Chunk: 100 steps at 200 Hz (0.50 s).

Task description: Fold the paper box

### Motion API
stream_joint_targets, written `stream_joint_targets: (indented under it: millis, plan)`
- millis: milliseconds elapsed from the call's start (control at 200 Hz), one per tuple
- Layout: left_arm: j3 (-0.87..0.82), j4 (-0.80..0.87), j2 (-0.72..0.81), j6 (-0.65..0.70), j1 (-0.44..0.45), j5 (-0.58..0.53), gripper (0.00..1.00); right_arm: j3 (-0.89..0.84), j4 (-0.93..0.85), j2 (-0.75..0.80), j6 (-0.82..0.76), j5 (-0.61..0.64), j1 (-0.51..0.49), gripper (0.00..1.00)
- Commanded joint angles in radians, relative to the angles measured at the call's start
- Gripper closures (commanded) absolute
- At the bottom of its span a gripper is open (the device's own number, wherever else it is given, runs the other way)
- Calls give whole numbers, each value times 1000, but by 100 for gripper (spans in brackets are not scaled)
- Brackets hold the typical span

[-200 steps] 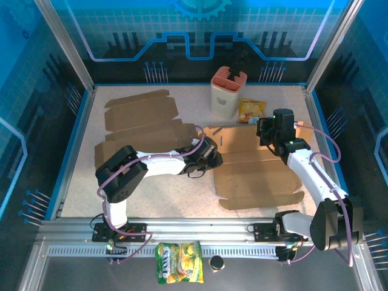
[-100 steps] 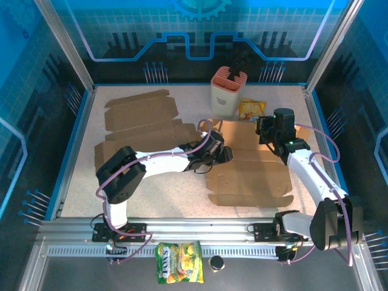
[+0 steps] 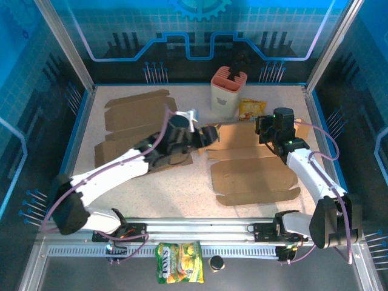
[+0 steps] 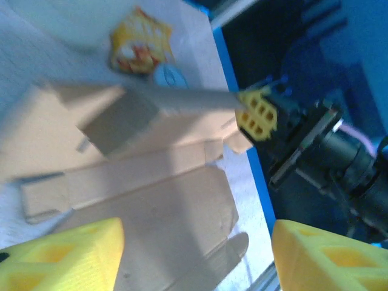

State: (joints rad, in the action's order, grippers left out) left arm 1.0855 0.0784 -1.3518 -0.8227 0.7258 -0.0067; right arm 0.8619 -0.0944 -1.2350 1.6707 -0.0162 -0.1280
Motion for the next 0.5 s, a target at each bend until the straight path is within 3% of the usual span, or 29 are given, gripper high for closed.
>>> stream_joint_targets:
  millis: [0,130,275,495]
  plan:
    - [-72,125,-9,37,-176,100,41,11,45,-17,-29,-33,13,100]
    - [-47,118,-116,207,-292,168,45,11,68,-32,-41,-61,13,100]
    - [-31,-9,-243,461,-295,230,52,-10,130,-43,-63,-90,11,100]
    - [-128,-173,-278,607,-292,268,48,-76,264,-53,-88,-119,0,100]
